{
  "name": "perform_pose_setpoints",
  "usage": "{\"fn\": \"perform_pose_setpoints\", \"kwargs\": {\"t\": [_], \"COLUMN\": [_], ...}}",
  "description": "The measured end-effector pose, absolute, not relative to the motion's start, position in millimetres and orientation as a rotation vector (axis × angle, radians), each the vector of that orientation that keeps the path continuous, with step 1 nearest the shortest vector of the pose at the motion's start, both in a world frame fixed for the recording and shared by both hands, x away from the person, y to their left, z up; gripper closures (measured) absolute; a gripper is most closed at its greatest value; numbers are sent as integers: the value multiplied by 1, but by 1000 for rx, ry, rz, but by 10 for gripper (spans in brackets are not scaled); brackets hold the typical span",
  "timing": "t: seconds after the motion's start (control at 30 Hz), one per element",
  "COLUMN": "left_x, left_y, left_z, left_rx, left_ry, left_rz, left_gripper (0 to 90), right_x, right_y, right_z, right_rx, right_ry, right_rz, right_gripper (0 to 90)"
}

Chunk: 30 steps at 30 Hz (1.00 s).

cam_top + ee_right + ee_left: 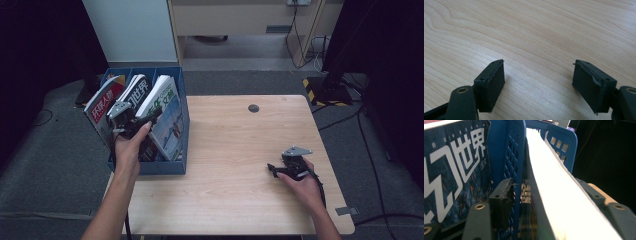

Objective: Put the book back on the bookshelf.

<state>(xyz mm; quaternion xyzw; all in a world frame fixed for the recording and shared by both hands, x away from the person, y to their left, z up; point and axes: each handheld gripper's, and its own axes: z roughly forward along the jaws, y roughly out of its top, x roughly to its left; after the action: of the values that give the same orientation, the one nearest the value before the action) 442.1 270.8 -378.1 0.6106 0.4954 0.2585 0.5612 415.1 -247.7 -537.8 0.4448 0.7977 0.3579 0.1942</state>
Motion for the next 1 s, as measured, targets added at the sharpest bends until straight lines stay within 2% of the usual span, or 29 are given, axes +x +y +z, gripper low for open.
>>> {"fn": "perform_pose_setpoints", "kwargs": {"t": [0.23,0.47,0.57,1.0], "left_x": [438,434,431,424], "left_y": [271,272,272,272], "left_z": [-379,-380,-381,-384], "left_rx": [1444,1475,1439,1495], "left_ry": [1147,1133,1149,1133], "left_rz": [602,594,545,559], "left_gripper": [296,290,288,278], "right_x": [415,415,415,415], "right_y": [-248,-248,-248,-248], "right_z": [-538,-538,-538,-538], "right_rx": [1248,1248,1248,1248], "right_ry": [2237,2237,2238,2237], "right_rz": [1004,1004,1004,1004], "right_gripper": [256,255,255,255]}}
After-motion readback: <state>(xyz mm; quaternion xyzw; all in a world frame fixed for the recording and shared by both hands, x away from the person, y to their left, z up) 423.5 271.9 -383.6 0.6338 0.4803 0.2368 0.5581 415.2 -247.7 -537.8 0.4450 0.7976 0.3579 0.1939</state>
